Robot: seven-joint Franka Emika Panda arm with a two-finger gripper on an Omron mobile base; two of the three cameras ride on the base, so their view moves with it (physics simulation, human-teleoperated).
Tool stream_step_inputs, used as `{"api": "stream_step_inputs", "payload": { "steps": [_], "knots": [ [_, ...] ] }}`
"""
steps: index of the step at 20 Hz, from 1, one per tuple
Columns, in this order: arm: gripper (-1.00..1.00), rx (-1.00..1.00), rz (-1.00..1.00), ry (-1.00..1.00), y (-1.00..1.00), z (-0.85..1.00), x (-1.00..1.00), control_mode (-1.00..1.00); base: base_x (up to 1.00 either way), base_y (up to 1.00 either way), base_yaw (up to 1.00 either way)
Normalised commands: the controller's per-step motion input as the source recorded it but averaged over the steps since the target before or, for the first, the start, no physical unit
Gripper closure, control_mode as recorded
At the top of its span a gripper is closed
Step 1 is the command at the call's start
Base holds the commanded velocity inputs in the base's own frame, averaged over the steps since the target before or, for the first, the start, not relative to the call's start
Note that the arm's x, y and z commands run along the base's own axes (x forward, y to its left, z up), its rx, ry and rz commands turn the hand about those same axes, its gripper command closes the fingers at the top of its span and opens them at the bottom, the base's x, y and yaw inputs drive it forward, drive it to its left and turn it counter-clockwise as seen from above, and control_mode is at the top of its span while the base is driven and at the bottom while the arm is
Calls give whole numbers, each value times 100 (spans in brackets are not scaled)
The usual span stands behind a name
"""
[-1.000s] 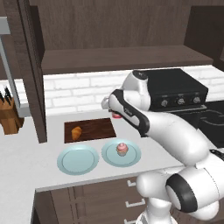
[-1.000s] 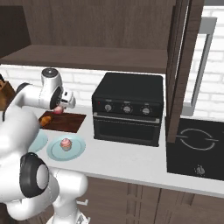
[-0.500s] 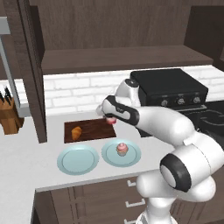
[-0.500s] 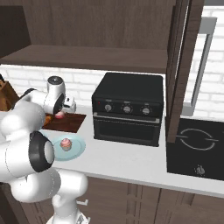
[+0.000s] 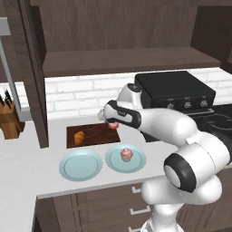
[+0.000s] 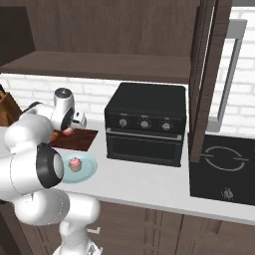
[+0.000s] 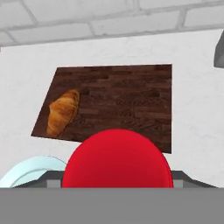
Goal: From the different types of pastries on the counter, select a croissant and place it on the cutting board. Then retrieve a jar of jam from the cabinet and place it alongside the croissant on the cutting board.
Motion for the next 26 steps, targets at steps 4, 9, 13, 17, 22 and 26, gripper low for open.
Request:
{"api": "stream_step_inputs", "payload": {
  "steps": [4, 9, 13, 17, 22, 26],
  "knots": [
    [100, 0, 0, 0, 0, -10, 19, -100, 0, 0, 0],
    [100, 0, 0, 0, 2, -17, 25, -100, 0, 0, 0],
    [100, 0, 0, 1, 3, -33, 26, -100, 0, 0, 0],
    [100, 0, 0, 0, 5, -28, 20, -100, 0, 0, 0],
    [100, 0, 0, 0, 8, -24, 15, -100, 0, 0, 0],
    [100, 0, 0, 0, 9, -26, 14, -100, 0, 0, 0]
  ]
}}
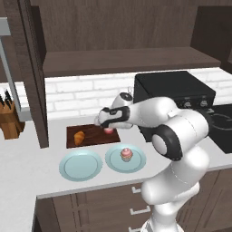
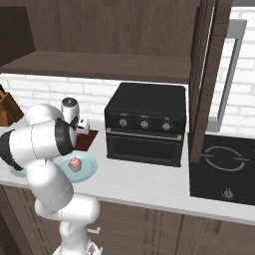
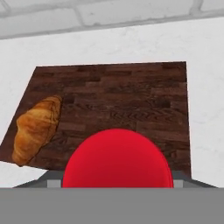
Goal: From the different types of pastries on the counter, select a croissant and place it on the cutting board. Then retrieve a jar of jam from the cabinet and place it alongside the croissant on the cutting board.
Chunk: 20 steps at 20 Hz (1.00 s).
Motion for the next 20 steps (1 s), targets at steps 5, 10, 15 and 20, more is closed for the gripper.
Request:
{"api": "stream_step_inputs", "payload": {
  "steps": [5, 10, 15, 20],
  "knots": [
    [100, 0, 0, 0, 5, -26, 15, -100, 0, 0, 0],
    [100, 0, 0, 0, 1, -8, 23, -100, 0, 0, 0],
    [100, 0, 0, 0, 0, -1, 19, -100, 0, 0, 0],
    [100, 0, 0, 0, 1, -12, 15, -100, 0, 0, 0]
  ]
}}
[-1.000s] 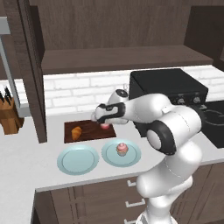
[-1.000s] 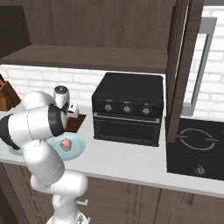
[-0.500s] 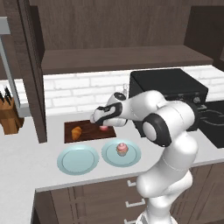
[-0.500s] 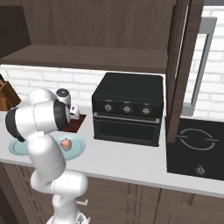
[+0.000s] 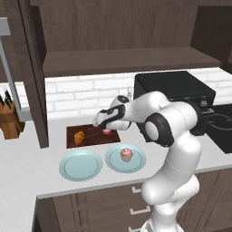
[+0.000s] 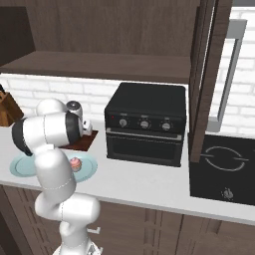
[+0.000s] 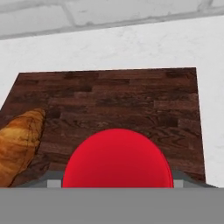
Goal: From the different types of pastries on the counter, select a croissant and place it on the cutting board. Then retrieve a jar of jam from the cabinet and place it alongside the croissant on the cutting board.
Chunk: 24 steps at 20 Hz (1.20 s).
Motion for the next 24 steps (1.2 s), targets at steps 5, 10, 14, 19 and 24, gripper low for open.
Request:
{"api": "stream_step_inputs", "payload": {
  "steps": [5, 10, 14, 19, 24],
  "knots": [
    [100, 0, 0, 0, 0, -17, 13, -100, 0, 0, 0],
    [100, 0, 0, 0, 0, 0, 3, -100, 0, 0, 0],
    [100, 0, 0, 0, 0, 0, 0, -100, 0, 0, 0],
    [-100, 2, 0, 0, 9, 0, 0, -100, 0, 0, 0],
    [-100, 1, 0, 0, 2, 0, 0, -100, 0, 0, 0]
  ]
}}
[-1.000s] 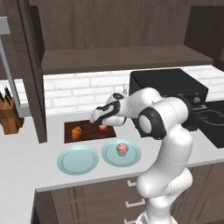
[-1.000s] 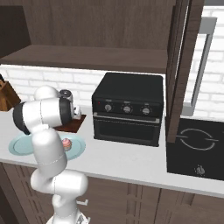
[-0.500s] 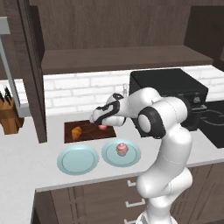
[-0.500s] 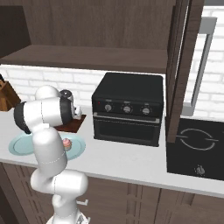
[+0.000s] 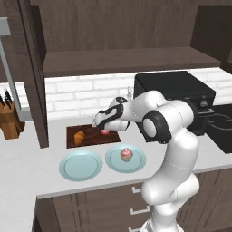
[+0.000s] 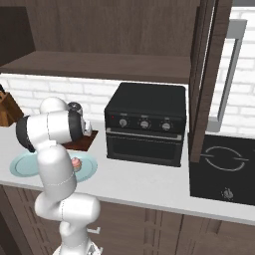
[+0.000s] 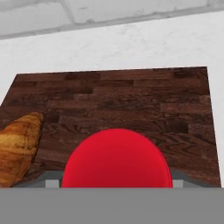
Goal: From the different types of pastries on the counter, select a croissant and place it on the cutting board. Then retrieve a jar of jam from the cabinet and place it alongside the croissant on the cutting board.
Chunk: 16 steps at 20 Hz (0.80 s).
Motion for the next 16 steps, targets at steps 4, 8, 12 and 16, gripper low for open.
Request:
{"api": "stream_step_inputs", "payload": {
  "steps": [4, 8, 12, 16],
  "knots": [
    [-100, 0, 0, 0, 0, 0, 0, -100, 0, 0, 0],
    [-100, 0, 0, 0, 0, 0, 0, -100, 0, 0, 0],
    [-100, 3, 0, -2, 0, 10, -14, -100, 0, 0, 0],
    [-100, 5, -3, -7, 0, 31, -36, -100, 0, 0, 0]
  ]
}}
